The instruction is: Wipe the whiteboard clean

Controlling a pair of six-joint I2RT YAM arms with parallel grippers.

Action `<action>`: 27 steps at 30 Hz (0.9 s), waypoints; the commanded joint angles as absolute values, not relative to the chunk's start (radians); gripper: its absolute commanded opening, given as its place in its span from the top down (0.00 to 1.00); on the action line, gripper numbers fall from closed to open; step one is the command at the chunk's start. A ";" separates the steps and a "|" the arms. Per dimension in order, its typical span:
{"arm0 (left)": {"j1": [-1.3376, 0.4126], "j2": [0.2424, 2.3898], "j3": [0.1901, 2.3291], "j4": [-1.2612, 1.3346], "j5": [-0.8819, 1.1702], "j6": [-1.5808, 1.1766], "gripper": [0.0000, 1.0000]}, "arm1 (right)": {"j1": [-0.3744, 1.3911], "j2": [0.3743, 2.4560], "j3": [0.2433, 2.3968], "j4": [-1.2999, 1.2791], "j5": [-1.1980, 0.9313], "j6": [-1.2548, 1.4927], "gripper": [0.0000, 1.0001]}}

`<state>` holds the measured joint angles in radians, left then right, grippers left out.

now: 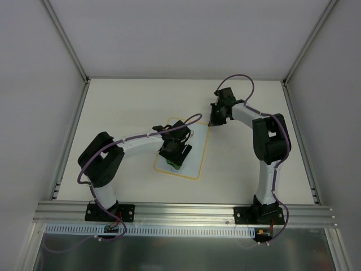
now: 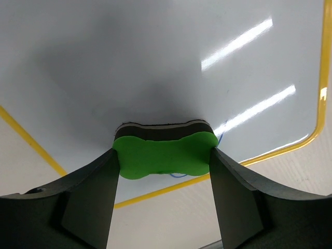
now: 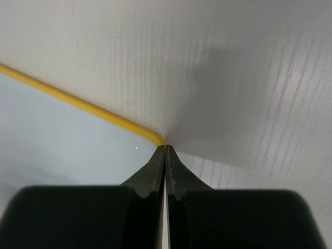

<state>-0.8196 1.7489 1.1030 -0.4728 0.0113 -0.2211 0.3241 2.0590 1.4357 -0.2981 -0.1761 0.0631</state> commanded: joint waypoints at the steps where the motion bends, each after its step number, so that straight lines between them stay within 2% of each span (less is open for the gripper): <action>1: -0.848 1.822 1.179 -0.525 0.055 -0.212 0.80 | 0.319 2.039 1.411 -0.336 -0.150 0.058 1.00; 9: -0.867 1.965 1.408 -0.528 0.067 -0.183 0.80 | 0.318 2.036 1.410 -0.336 -0.150 0.061 1.00; 13: -0.868 2.014 1.437 -0.532 0.046 -0.170 0.80 | 0.316 2.033 1.405 -0.337 -0.150 0.058 1.00; 17: -0.874 1.978 1.364 -0.534 0.023 -0.182 0.80 | 0.314 2.033 1.402 -0.336 -0.150 0.058 1.00; 27: -0.876 1.777 1.002 -0.534 0.023 -0.285 0.80 | 0.313 2.040 1.407 -0.334 -0.161 0.063 1.00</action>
